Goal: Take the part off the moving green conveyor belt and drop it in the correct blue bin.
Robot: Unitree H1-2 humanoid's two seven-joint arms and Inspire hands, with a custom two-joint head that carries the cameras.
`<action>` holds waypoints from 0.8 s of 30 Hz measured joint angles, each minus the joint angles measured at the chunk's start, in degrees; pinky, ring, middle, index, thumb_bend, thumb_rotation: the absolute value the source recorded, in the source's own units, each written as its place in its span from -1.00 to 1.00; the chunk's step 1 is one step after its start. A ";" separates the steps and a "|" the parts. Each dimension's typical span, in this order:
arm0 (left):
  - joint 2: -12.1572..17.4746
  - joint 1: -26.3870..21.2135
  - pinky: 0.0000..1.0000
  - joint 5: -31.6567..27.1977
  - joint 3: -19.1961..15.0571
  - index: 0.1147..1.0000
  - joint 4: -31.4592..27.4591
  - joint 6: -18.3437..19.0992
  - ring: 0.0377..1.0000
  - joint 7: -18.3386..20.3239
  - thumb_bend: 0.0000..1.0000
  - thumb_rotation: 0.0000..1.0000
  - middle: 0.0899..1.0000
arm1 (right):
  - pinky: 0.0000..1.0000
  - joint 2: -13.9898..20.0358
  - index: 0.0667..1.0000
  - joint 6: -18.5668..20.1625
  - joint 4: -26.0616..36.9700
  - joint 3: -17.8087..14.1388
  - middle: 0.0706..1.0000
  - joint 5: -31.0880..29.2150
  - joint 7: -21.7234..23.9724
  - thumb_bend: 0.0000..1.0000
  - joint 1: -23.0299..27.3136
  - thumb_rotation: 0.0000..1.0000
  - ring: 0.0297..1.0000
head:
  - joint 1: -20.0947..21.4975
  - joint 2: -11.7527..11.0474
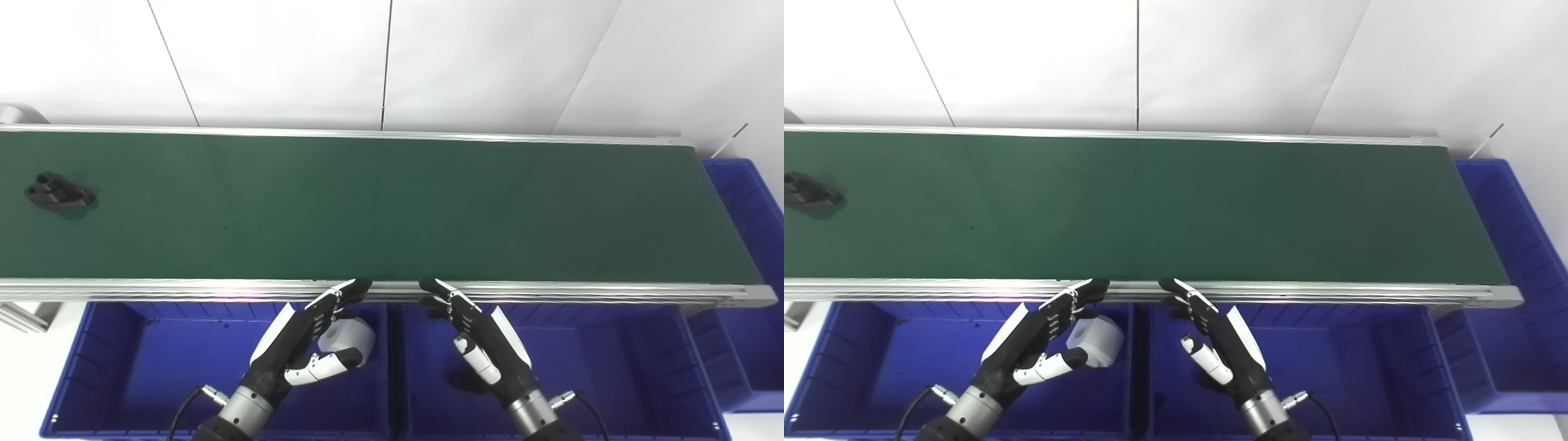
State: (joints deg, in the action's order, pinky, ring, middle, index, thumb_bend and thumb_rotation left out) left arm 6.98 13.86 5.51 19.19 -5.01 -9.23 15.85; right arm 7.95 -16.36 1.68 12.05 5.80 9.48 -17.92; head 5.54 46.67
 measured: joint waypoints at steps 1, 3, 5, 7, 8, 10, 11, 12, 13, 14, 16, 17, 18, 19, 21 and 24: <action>0.00 0.01 0.66 0.00 0.00 0.69 0.00 0.00 0.78 0.00 0.55 0.41 0.78 | 0.59 0.00 0.74 0.00 0.00 0.00 0.77 0.00 0.00 0.73 0.00 1.00 0.66 | 0.00 0.00; 0.00 0.02 0.66 0.00 0.00 0.69 0.02 0.00 0.78 0.00 0.56 0.41 0.78 | 0.59 0.00 0.73 0.00 0.00 0.00 0.77 0.00 0.00 0.74 0.00 1.00 0.67 | 0.00 0.00; 0.00 0.02 0.66 0.00 0.00 0.69 0.03 0.00 0.78 0.00 0.55 0.41 0.78 | 0.59 0.00 0.73 0.00 0.00 0.00 0.77 0.00 0.00 0.73 0.00 1.00 0.67 | 0.00 -0.09; 0.00 0.02 0.66 0.00 0.00 0.69 0.04 -0.01 0.78 0.00 0.55 0.41 0.78 | 0.59 0.00 0.73 0.00 0.00 0.00 0.77 0.00 0.00 0.72 0.01 1.00 0.67 | 0.00 -0.09; 0.00 0.02 0.66 0.00 0.00 0.68 0.05 -0.01 0.78 0.00 0.55 0.41 0.77 | 0.59 0.00 0.73 0.00 0.00 0.00 0.78 0.00 0.01 0.72 0.01 1.00 0.67 | 0.00 -0.09; 0.00 0.02 0.66 0.00 0.00 0.69 0.08 -0.02 0.78 0.00 0.54 0.40 0.78 | 0.59 0.00 0.73 0.00 0.00 0.01 0.77 -0.01 0.01 0.72 0.01 1.00 0.67 | 0.00 -0.09; -0.01 0.02 0.66 0.00 0.00 0.69 0.10 -0.02 0.78 0.00 0.55 0.40 0.78 | 0.59 0.00 0.73 0.00 0.00 0.01 0.77 -0.02 0.01 0.72 0.01 1.00 0.67 | 0.00 -0.09; 0.00 0.02 0.66 0.00 0.00 0.68 0.10 -0.02 0.78 0.00 0.56 0.40 0.78 | 0.59 0.00 0.73 0.00 0.00 0.01 0.77 -0.02 0.01 0.73 0.01 1.00 0.66 | 0.00 -0.09; -0.01 0.02 0.66 0.00 0.00 0.68 0.10 -0.02 0.78 0.00 0.55 0.40 0.78 | 0.59 0.00 0.73 0.00 0.00 0.00 0.77 -0.02 0.01 0.73 0.01 1.00 0.66 | 0.00 -0.09; -0.01 0.02 0.66 0.00 0.00 0.68 0.10 -0.01 0.77 0.00 0.55 0.40 0.78 | 0.59 0.00 0.73 0.00 0.00 0.01 0.77 -0.02 0.01 0.73 0.01 1.00 0.66 | 0.00 -0.17; -0.01 0.02 0.66 0.00 0.00 0.68 0.10 -0.01 0.78 0.00 0.54 0.40 0.78 | 0.59 0.00 0.73 0.00 0.00 0.01 0.77 -0.02 0.01 0.72 0.01 1.00 0.66 | 0.00 -0.18; 0.00 0.02 0.66 0.00 0.00 0.68 0.10 -0.02 0.78 0.00 0.53 0.39 0.78 | 0.58 0.00 0.73 0.00 0.00 0.01 0.77 -0.01 0.01 0.72 0.02 1.00 0.66 | 0.00 -0.18; 0.00 0.02 0.65 0.00 0.01 0.68 0.10 -0.02 0.78 0.00 0.53 0.39 0.78 | 0.58 0.00 0.73 0.00 0.00 0.01 0.77 -0.01 0.01 0.72 0.02 1.00 0.66 | 0.00 -0.18; 0.00 0.02 0.65 0.00 0.02 0.69 0.10 -0.02 0.78 0.00 0.53 0.39 0.78 | 0.59 0.00 0.73 0.00 0.00 0.01 0.77 -0.01 0.01 0.72 0.01 1.00 0.66 | 0.00 -0.18; 0.00 0.02 0.66 0.00 0.04 0.68 0.10 -0.02 0.78 0.00 0.54 0.39 0.79 | 0.59 0.00 0.73 0.00 0.00 0.02 0.77 -0.01 0.01 0.72 0.02 1.00 0.66 | 0.00 -0.18; 0.00 0.02 0.66 0.00 0.04 0.69 0.10 -0.02 0.78 0.00 0.54 0.40 0.79 | 0.58 0.01 0.74 0.00 0.00 0.03 0.77 0.00 0.01 0.70 0.02 1.00 0.67 | 0.09 -0.18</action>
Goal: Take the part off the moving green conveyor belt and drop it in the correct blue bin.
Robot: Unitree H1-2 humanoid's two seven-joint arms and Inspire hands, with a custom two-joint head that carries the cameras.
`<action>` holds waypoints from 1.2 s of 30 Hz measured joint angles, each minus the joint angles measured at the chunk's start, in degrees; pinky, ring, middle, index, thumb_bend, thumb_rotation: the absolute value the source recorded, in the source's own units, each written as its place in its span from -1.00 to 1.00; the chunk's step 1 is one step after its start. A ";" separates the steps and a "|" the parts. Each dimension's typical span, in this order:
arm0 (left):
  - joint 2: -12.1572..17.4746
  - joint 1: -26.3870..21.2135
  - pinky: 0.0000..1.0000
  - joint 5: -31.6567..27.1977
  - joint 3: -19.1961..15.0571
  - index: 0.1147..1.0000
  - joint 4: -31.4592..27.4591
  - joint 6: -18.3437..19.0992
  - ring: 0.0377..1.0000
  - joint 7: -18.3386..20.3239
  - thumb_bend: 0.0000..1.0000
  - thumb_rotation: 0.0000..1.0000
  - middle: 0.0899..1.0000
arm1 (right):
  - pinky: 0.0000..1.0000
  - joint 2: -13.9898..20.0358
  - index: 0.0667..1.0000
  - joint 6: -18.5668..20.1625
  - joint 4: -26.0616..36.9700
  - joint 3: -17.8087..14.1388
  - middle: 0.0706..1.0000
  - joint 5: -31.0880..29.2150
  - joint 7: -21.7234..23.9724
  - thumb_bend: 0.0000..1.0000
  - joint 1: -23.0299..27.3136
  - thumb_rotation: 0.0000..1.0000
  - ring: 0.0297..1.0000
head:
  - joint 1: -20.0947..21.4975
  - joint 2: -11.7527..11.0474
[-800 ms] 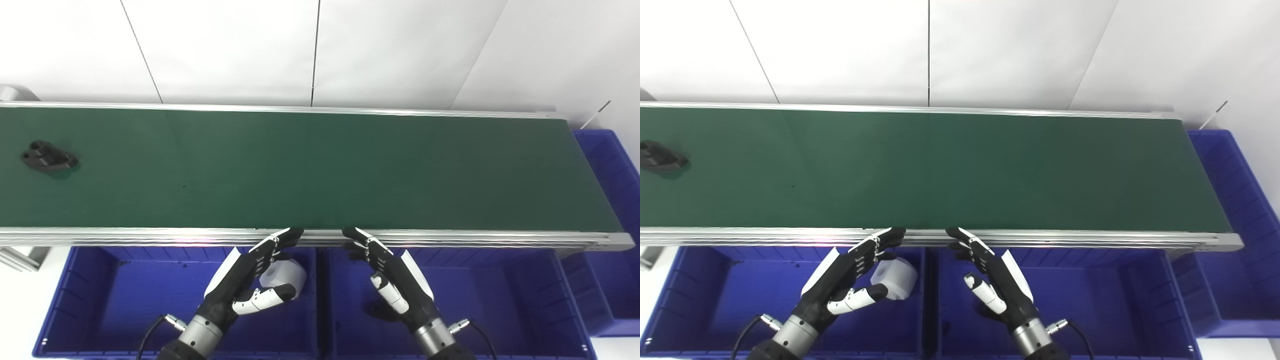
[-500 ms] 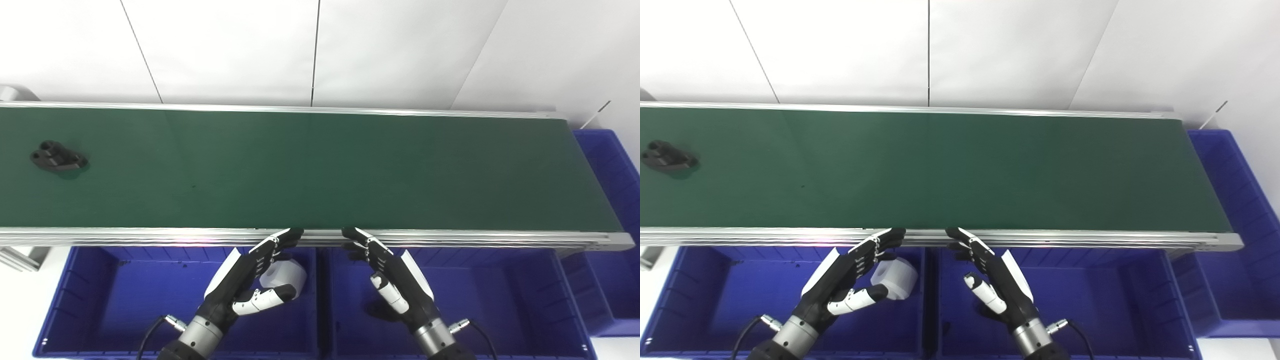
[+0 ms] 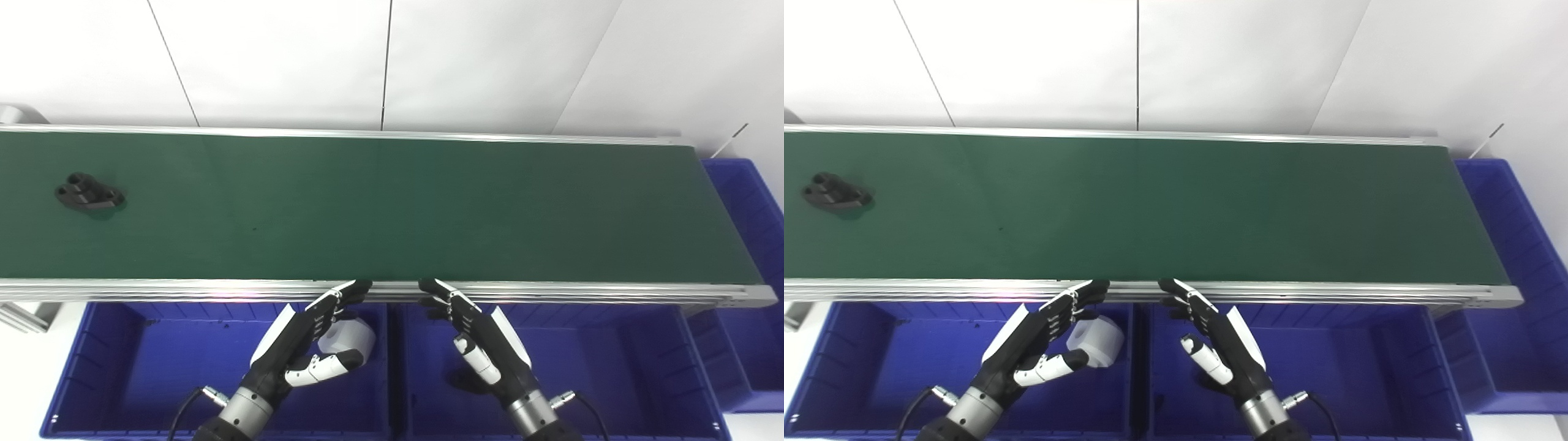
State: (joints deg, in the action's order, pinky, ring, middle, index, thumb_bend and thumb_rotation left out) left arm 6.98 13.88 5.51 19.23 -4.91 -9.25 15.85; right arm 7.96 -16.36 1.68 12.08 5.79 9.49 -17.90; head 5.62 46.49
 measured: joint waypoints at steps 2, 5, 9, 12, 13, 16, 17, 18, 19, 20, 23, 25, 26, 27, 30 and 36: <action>0.00 0.00 0.66 0.00 0.01 0.68 0.00 0.00 0.78 0.00 0.54 0.40 0.79 | 0.58 0.00 0.74 0.00 0.00 0.02 0.77 0.00 0.00 0.70 0.00 1.00 0.67 | 0.00 0.00; 0.00 0.00 0.66 -0.02 0.03 0.69 0.00 0.00 0.79 0.00 0.55 0.40 0.79 | 0.58 0.00 0.73 0.00 0.00 0.03 0.77 0.01 0.00 0.70 0.00 1.00 0.67 | 0.00 0.00; 0.00 0.00 0.66 -0.02 0.07 0.69 0.01 0.00 0.78 0.00 0.55 0.40 0.78 | 0.59 0.00 0.73 0.00 0.00 0.04 0.78 0.01 0.00 0.69 0.01 1.00 0.67 | 0.00 -0.09; 0.01 0.00 0.66 -0.02 0.07 0.69 0.02 0.00 0.78 0.00 0.55 0.40 0.78 | 0.59 0.00 0.73 0.00 0.00 0.04 0.77 0.01 0.00 0.70 0.01 1.00 0.67 | 0.00 -0.09; 0.01 0.00 0.66 -0.02 0.07 0.69 0.02 0.00 0.78 0.00 0.55 0.40 0.78 | 0.59 0.00 0.73 0.00 0.00 0.04 0.77 0.01 0.00 0.70 0.01 1.00 0.67 | 0.00 -0.09; 0.01 0.00 0.66 0.00 0.08 0.69 0.02 0.00 0.78 0.00 0.57 0.40 0.78 | 0.59 0.00 0.73 0.00 0.00 0.04 0.77 0.01 0.00 0.70 0.01 1.00 0.66 | 0.00 -0.09; 0.01 0.00 0.66 0.00 0.08 0.69 0.02 0.00 0.78 0.00 0.57 0.40 0.78 | 0.59 0.00 0.73 0.00 0.00 0.04 0.78 0.01 0.00 0.70 0.01 1.00 0.66 | 0.00 -0.09; 0.00 0.00 0.67 0.00 0.08 0.68 0.02 0.00 0.78 0.00 0.58 0.40 0.78 | 0.59 0.00 0.73 0.00 0.00 0.04 0.77 0.01 0.00 0.70 0.01 1.00 0.66 | 0.00 -0.09; 0.00 0.00 0.67 -0.01 0.08 0.68 0.02 0.01 0.78 0.00 0.59 0.40 0.78 | 0.59 0.00 0.73 0.00 0.00 0.04 0.77 0.01 0.00 0.70 0.01 1.00 0.66 | 0.00 -0.17; 0.00 0.00 0.67 -0.01 0.08 0.68 0.03 0.01 0.78 0.00 0.59 0.40 0.78 | 0.59 0.00 0.73 0.00 -0.01 0.04 0.77 0.01 0.00 0.70 0.01 1.00 0.66 | 0.00 -0.70; -0.01 -0.03 0.66 -0.10 0.07 0.68 0.51 -0.27 0.77 0.00 0.56 0.36 0.76 | 0.61 -0.02 0.73 -0.19 -0.88 0.05 0.78 0.00 0.00 0.69 0.12 1.00 0.68 | -0.35 -2.63; -0.02 -0.15 0.64 -0.16 0.14 0.69 2.52 -1.83 0.74 0.00 0.54 0.34 0.75 | 0.62 -0.02 0.73 -0.33 -2.63 0.13 0.78 -0.02 0.00 0.69 0.26 0.99 0.69 | -0.62 -3.34; -0.02 -0.15 0.64 -0.15 0.19 0.68 3.59 -2.28 0.74 0.00 0.54 0.34 0.74 | 0.63 -0.01 0.73 -0.59 -3.42 0.17 0.78 -0.05 0.00 0.70 0.25 0.99 0.70 | -1.14 -4.38; -0.02 -0.15 0.64 -0.13 0.26 0.68 4.51 -2.63 0.74 0.00 0.56 0.34 0.75 | 0.63 -0.01 0.74 -1.12 -4.17 0.17 0.79 -0.09 0.00 0.71 0.25 0.99 0.70 | -1.58 -5.09; -0.16 -0.14 0.63 0.49 0.59 0.66 6.66 -3.90 0.74 -0.12 0.55 0.34 0.75 | 0.63 0.18 0.75 -2.99 -6.58 0.15 0.79 -0.16 0.03 0.73 0.32 1.00 0.70 | -3.78 -7.38; -1.92 -0.60 0.62 1.39 1.14 0.66 10.62 -6.62 0.73 -0.86 0.50 0.26 0.75 | 0.59 1.27 0.73 -6.96 -11.32 -0.15 0.78 -0.81 0.04 0.70 1.47 1.00 0.67 | -7.81 -12.99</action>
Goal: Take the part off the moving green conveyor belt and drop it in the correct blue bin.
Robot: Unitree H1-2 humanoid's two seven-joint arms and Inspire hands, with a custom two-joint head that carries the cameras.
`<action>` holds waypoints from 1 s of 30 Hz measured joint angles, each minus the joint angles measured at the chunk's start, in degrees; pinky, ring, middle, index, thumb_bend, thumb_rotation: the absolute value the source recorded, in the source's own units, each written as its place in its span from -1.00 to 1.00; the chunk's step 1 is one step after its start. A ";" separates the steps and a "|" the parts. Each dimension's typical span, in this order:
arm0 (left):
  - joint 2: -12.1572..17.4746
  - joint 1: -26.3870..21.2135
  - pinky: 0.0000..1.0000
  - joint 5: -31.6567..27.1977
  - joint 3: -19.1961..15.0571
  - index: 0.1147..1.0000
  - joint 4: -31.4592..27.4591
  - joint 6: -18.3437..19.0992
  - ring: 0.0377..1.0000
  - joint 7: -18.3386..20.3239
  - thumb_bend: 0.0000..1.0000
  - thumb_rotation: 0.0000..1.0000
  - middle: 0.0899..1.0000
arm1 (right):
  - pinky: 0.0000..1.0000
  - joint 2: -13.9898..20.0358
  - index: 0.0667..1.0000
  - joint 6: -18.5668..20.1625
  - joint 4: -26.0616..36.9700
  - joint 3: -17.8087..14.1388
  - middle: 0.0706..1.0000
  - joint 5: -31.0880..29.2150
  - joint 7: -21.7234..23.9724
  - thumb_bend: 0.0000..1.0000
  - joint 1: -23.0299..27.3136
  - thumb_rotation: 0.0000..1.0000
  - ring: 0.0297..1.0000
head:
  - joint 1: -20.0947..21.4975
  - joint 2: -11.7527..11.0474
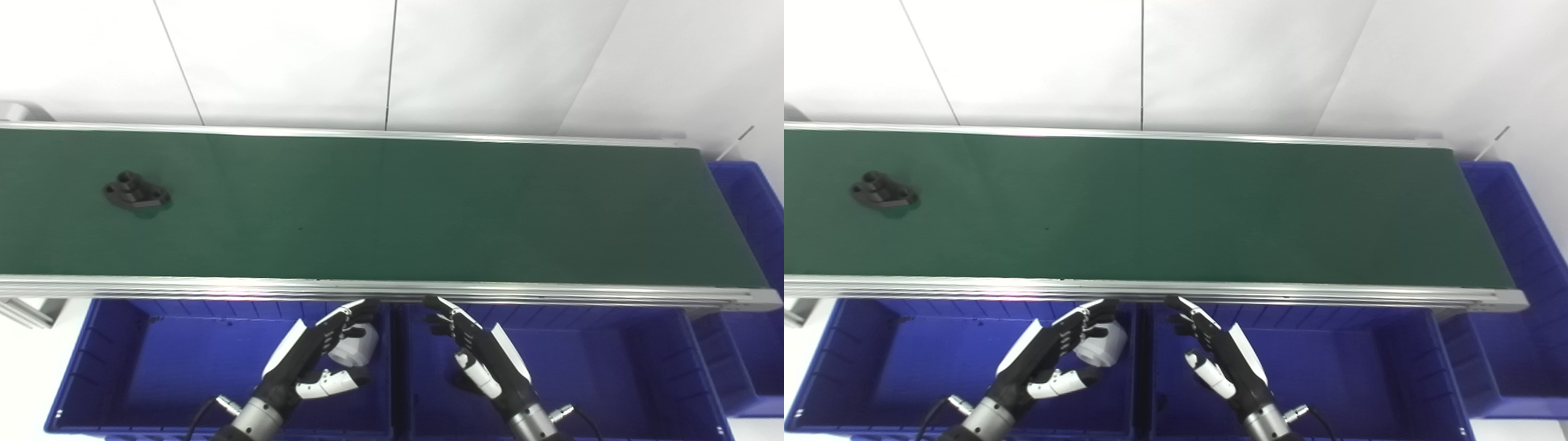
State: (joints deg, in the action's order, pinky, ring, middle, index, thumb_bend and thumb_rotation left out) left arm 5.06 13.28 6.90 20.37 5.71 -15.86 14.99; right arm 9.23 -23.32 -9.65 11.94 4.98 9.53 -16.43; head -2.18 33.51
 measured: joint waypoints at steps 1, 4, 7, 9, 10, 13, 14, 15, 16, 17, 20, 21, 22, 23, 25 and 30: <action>-0.16 -0.02 0.62 0.17 0.11 0.66 0.42 -0.52 0.73 -0.27 0.49 0.25 0.75 | 0.59 0.18 0.72 -0.08 -0.52 -0.01 0.78 -0.23 -0.01 0.69 0.13 1.00 0.67 | -0.01 -0.02; -0.41 -0.38 0.57 1.22 0.40 0.65 2.26 -2.23 0.69 -0.59 0.51 0.23 0.73 | 0.59 0.68 0.72 -0.14 -2.09 0.01 0.78 -0.65 -0.03 0.69 0.47 1.00 0.68 | -1.50 -2.64; -0.63 -0.67 0.56 1.43 0.39 0.64 4.12 -3.09 0.68 -0.96 0.52 0.20 0.72 | 0.56 1.14 0.72 -0.16 -3.04 0.07 0.77 -0.98 -0.06 0.70 0.65 1.00 0.66 | -1.77 -3.54; -0.73 -0.72 0.55 1.64 0.38 0.62 4.78 -3.36 0.68 -1.03 0.52 0.15 0.71 | 0.56 1.24 0.71 -0.26 -4.13 0.09 0.76 -1.21 -0.21 0.69 1.07 0.99 0.66 | -1.95 -4.85; -0.76 -0.86 0.54 1.67 0.37 0.61 5.36 -3.78 0.68 -1.05 0.52 0.15 0.71 | 0.55 1.25 0.71 -0.26 -4.82 0.15 0.76 -1.22 -0.34 0.69 1.34 0.99 0.65 | -2.03 -5.29; -0.85 -1.00 0.52 1.78 0.35 0.60 5.84 -4.06 0.65 -1.06 0.55 0.14 0.69 | 0.53 1.24 0.70 -0.27 -5.73 0.48 0.75 -1.23 -0.56 0.69 1.74 0.98 0.63 | -2.30 -6.52; -0.93 -1.07 0.49 1.97 0.34 0.59 6.02 -4.19 0.64 -1.11 0.55 0.15 0.68 | 0.52 1.25 0.70 -0.27 -5.88 0.61 0.75 -1.23 -0.66 0.70 1.78 0.98 0.63 | -2.30 -6.87; -1.03 -1.19 0.48 2.29 0.34 0.59 6.33 -4.34 0.63 -1.29 0.55 0.16 0.68 | 0.52 1.25 0.70 -0.28 -6.11 0.74 0.75 -1.23 -0.82 0.71 1.82 0.97 0.63 | -2.38 -7.66; -1.11 -1.32 0.48 2.41 0.34 0.59 6.81 -4.53 0.63 -1.46 0.55 0.16 0.67 | 0.52 1.24 0.70 -0.27 -6.32 0.84 0.75 -1.24 -1.05 0.71 1.86 0.97 0.63 | -2.39 -7.67; -1.22 -1.45 0.47 2.43 0.34 0.58 7.36 -4.75 0.62 -1.64 0.57 0.16 0.67 | 0.51 1.24 0.69 -0.28 -6.55 0.92 0.75 -1.27 -1.11 0.72 1.88 0.97 0.62 | -2.56 -8.36; -1.32 -1.78 0.46 2.45 0.32 0.57 8.51 -6.12 0.61 -1.74 0.55 0.13 0.66 | 0.49 1.25 0.68 -0.28 -7.18 1.02 0.75 -1.54 -1.23 0.75 1.95 0.96 0.61 | -2.56 -9.15; -1.38 -1.98 0.46 2.44 0.30 0.56 9.03 -6.53 0.61 -1.76 0.54 0.12 0.65 | 0.49 1.25 0.67 -0.28 -7.53 1.05 0.75 -1.55 -1.26 0.75 2.06 0.96 0.61 | -2.65 -9.60; -1.46 -2.21 0.46 2.41 0.28 0.56 9.64 -6.79 0.61 -1.77 0.54 0.11 0.65 | 0.49 1.25 0.67 -0.28 -7.97 1.10 0.75 -1.55 -1.32 0.74 2.24 0.96 0.62 | -2.65 -9.78; -1.53 -2.33 0.45 2.40 0.26 0.55 9.97 -6.91 0.60 -1.79 0.54 0.11 0.64 | 0.48 1.26 0.67 -0.28 -8.24 1.16 0.74 -1.55 -1.37 0.73 2.37 0.96 0.61 | -2.82 -10.30; -1.69 -2.45 0.44 2.41 0.21 0.55 10.34 -7.21 0.59 -1.85 0.55 0.13 0.63 | 0.48 1.28 0.66 -0.28 -8.34 1.25 0.74 -1.56 -1.40 0.74 2.58 0.96 0.61 | -2.82 -10.31; -1.79 -2.77 0.43 2.47 0.16 0.54 11.60 -7.79 0.59 -1.87 0.54 0.10 0.63 | 0.48 1.30 0.66 -0.28 -8.83 1.37 0.73 -1.63 -1.40 0.76 3.30 0.95 0.61 | -3.00 -10.83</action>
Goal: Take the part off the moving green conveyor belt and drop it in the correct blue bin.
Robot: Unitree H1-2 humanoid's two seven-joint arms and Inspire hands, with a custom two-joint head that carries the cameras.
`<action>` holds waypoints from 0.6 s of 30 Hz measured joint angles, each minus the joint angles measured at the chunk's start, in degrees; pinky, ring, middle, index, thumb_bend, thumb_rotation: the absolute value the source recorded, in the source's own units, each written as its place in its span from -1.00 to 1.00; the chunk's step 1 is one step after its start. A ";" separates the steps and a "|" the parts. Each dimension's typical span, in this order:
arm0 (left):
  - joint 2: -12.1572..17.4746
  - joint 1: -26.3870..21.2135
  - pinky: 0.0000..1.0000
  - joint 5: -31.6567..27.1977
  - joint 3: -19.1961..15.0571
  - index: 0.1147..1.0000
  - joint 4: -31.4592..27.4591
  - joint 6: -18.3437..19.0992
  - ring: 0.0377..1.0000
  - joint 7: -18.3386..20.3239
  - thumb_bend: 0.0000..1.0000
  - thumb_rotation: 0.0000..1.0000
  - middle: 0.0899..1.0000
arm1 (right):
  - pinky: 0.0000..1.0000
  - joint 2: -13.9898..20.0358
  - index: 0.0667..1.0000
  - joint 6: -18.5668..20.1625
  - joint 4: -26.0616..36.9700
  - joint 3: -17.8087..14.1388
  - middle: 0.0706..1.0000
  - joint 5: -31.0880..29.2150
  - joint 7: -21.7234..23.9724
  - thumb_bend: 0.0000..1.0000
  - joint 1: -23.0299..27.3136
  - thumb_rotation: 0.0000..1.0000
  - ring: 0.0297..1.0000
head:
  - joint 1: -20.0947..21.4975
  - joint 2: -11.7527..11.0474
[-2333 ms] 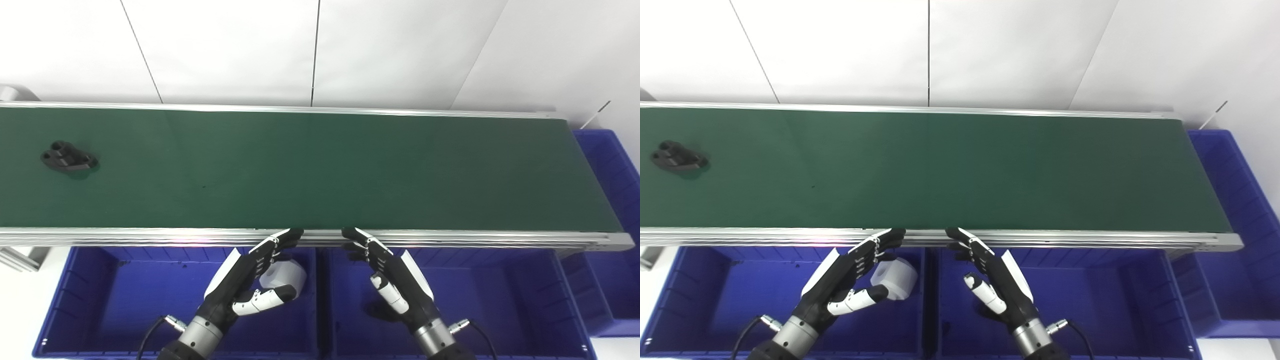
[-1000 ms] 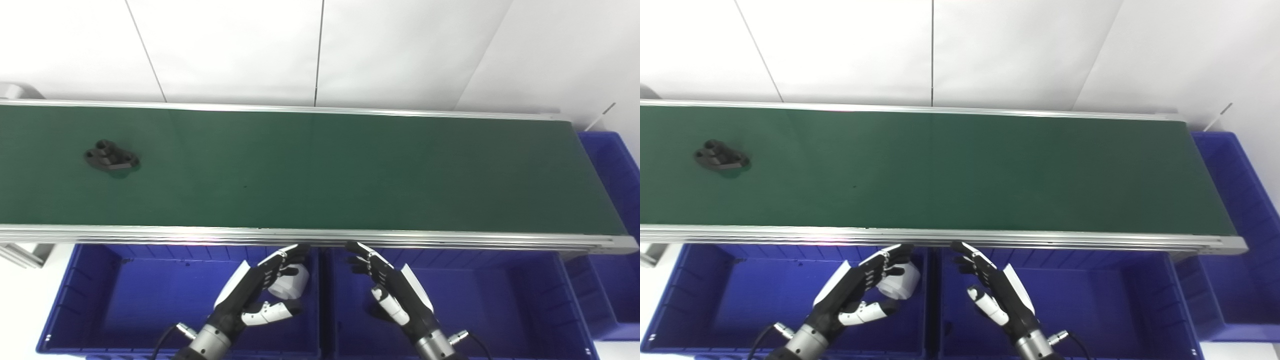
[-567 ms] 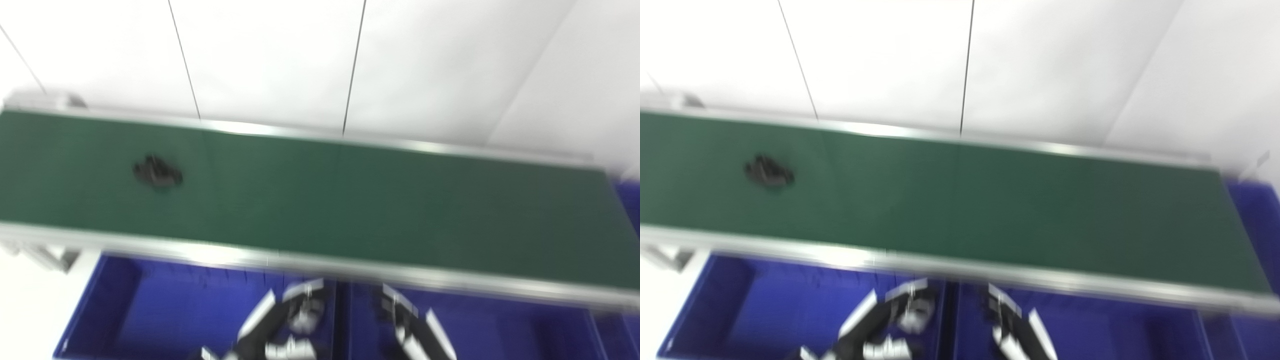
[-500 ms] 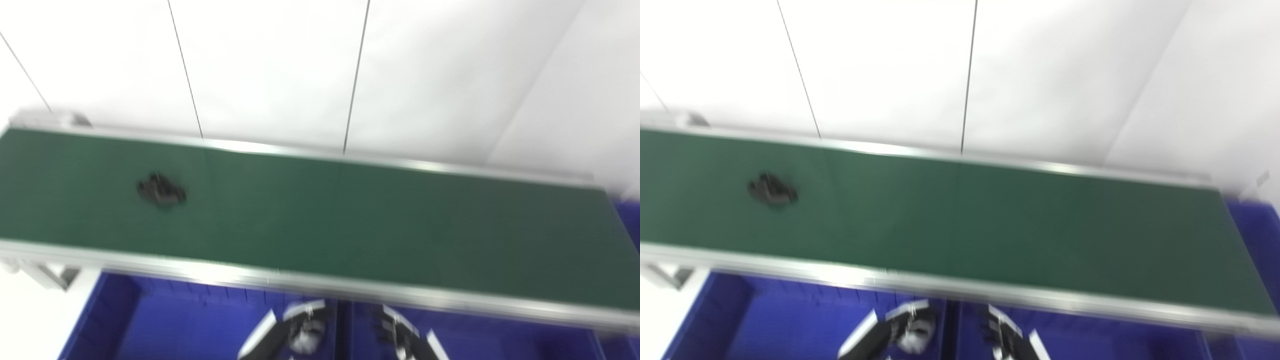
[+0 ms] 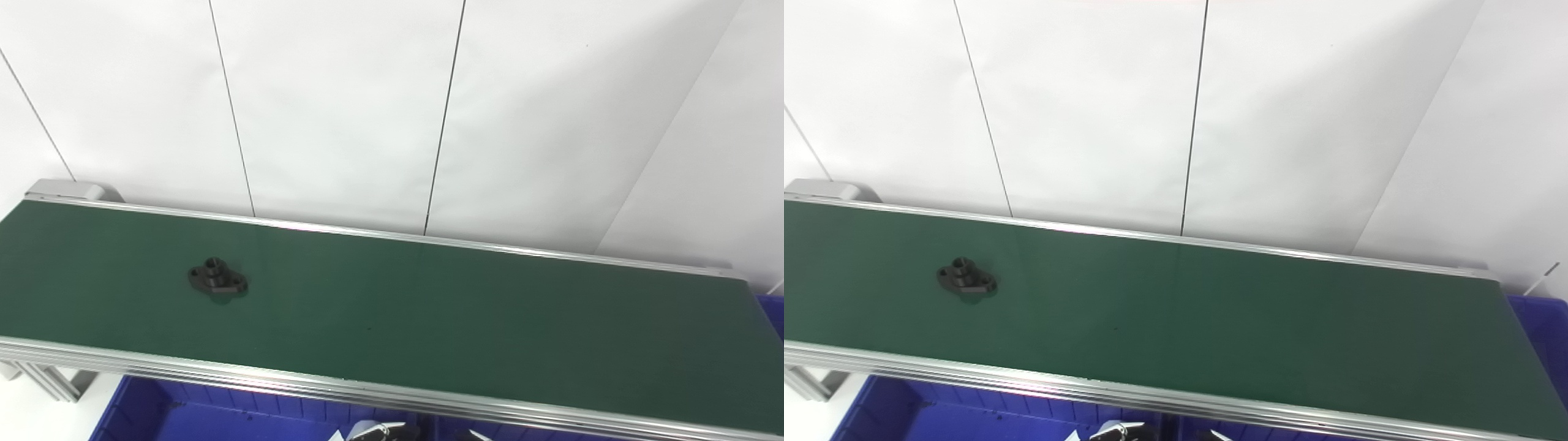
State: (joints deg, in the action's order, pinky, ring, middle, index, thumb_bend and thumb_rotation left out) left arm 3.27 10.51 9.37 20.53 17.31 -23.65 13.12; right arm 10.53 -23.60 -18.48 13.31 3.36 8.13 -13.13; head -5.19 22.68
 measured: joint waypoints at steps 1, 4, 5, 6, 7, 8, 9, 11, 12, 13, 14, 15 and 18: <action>-0.01 0.00 0.43 0.00 -0.03 0.53 0.02 -0.29 0.59 -0.01 0.55 0.11 0.63 | 0.47 0.02 0.65 0.00 -0.03 0.00 0.73 -0.05 -0.01 0.77 0.05 0.95 0.60 | -0.09 0.00; -0.14 -0.13 0.42 0.00 -0.06 0.54 0.15 -0.65 0.59 -0.17 0.56 0.13 0.63 | 0.46 0.08 0.65 0.00 -0.18 -0.03 0.73 -0.09 -0.02 0.77 0.18 0.95 0.59 | -0.26 0.09; -0.18 -0.17 0.42 0.00 -0.06 0.54 0.19 -0.65 0.58 -0.25 0.56 0.13 0.63 | 0.46 0.08 0.65 0.00 -0.18 -0.04 0.73 -0.10 -0.02 0.76 0.17 0.95 0.60 | -0.35 0.09; -0.19 -0.20 0.42 0.00 -0.04 0.54 0.24 -0.66 0.58 -0.31 0.57 0.13 0.63 | 0.46 0.09 0.65 0.00 -0.17 -0.06 0.73 -0.11 -0.01 0.76 0.15 0.94 0.60 | -0.35 0.09; -0.20 -0.23 0.43 0.00 -0.03 0.54 0.31 -0.67 0.59 -0.33 0.57 0.13 0.63 | 0.46 0.10 0.65 0.00 -0.18 -0.07 0.74 -0.11 0.00 0.75 0.13 0.94 0.60 | -0.44 0.17; -0.20 -0.26 0.42 0.00 -0.02 0.53 0.42 -0.67 0.58 -0.36 0.57 0.13 0.62 | 0.46 0.13 0.65 0.00 -0.17 -0.08 0.74 -0.14 0.01 0.75 0.13 0.94 0.60 | -0.53 0.18; -0.21 -0.28 0.42 0.00 0.00 0.53 0.48 -0.68 0.58 -0.42 0.57 0.14 0.62 | 0.46 0.18 0.65 0.00 -0.17 -0.08 0.74 -0.18 0.01 0.75 0.14 0.94 0.60 | -0.88 0.44; -0.23 -0.28 0.42 0.03 0.02 0.53 0.49 -0.67 0.58 -0.47 0.58 0.14 0.62 | 0.46 0.33 0.66 0.00 -0.17 -0.10 0.74 -0.21 0.02 0.74 0.15 0.93 0.60 | -1.05 0.53; -0.25 -0.28 0.42 0.04 0.04 0.53 0.49 -0.67 0.58 -0.50 0.57 0.13 0.62 | 0.47 0.40 0.66 0.00 -0.16 -0.15 0.74 -0.23 0.03 0.74 0.14 0.93 0.60 | -1.05 0.53; -0.28 -0.28 0.41 0.06 0.05 0.53 0.48 -0.67 0.58 -0.57 0.58 0.14 0.62 | 0.46 0.45 0.66 0.00 -0.15 -0.19 0.74 -0.25 0.03 0.73 0.14 0.93 0.60 | -1.32 0.88; -0.31 -0.28 0.41 0.09 0.08 0.53 0.46 -0.67 0.58 -0.67 0.58 0.15 0.62 | 0.46 0.51 0.67 0.00 -0.13 -0.20 0.75 -0.29 0.05 0.72 0.14 0.92 0.61 | -1.32 0.88; -0.34 -0.28 0.41 0.19 0.13 0.53 0.44 -0.67 0.58 -0.81 0.58 0.15 0.62 | 0.47 0.57 0.67 0.00 -0.11 -0.20 0.75 -0.35 0.08 0.72 0.13 0.92 0.61 | -1.32 0.88; -0.42 -0.26 0.41 1.03 0.20 0.53 0.40 -0.67 0.58 -1.03 0.59 0.16 0.62 | 0.47 0.78 0.68 0.00 0.18 -0.19 0.76 -0.52 0.16 0.71 0.04 0.92 0.62 | -1.49 1.58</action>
State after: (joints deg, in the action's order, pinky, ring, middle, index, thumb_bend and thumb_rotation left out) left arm 2.86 10.25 10.40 20.73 17.71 -24.33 12.09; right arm 11.31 -23.60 -18.30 13.11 2.83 8.29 -13.09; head -6.68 24.26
